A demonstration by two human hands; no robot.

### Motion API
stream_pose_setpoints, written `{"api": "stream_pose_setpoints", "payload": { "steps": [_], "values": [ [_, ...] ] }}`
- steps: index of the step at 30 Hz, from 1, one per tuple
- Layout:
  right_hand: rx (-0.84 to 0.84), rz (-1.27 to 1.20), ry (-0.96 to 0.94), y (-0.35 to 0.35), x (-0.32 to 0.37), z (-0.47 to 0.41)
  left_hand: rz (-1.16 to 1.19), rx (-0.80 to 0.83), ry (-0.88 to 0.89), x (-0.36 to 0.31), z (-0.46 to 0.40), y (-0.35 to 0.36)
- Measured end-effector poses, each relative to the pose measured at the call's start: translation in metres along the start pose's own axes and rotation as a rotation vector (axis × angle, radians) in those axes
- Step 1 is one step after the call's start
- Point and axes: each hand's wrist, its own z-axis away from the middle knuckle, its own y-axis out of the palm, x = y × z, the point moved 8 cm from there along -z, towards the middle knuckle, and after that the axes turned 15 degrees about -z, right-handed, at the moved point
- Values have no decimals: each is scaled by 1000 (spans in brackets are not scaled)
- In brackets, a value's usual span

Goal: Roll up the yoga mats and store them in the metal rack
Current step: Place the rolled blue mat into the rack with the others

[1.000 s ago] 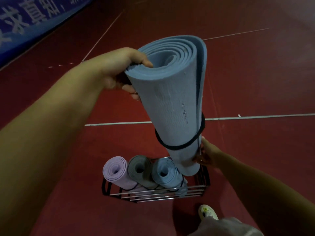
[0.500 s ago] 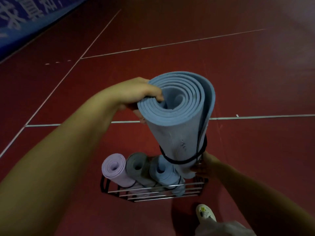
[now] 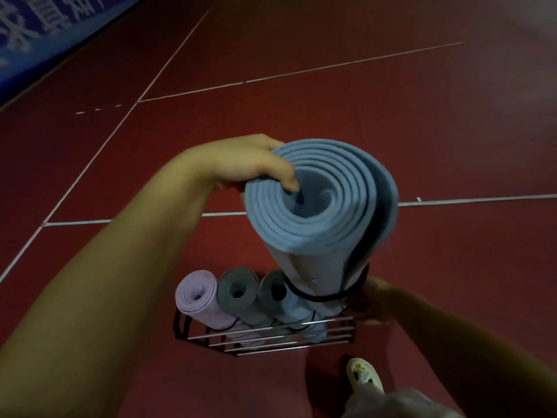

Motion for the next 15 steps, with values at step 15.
{"api": "stream_pose_setpoints", "payload": {
  "steps": [15],
  "values": [
    [-24, -192, -17, 4, -2, -10, 96, -92, -203, 63, -24, 63]
  ]
}}
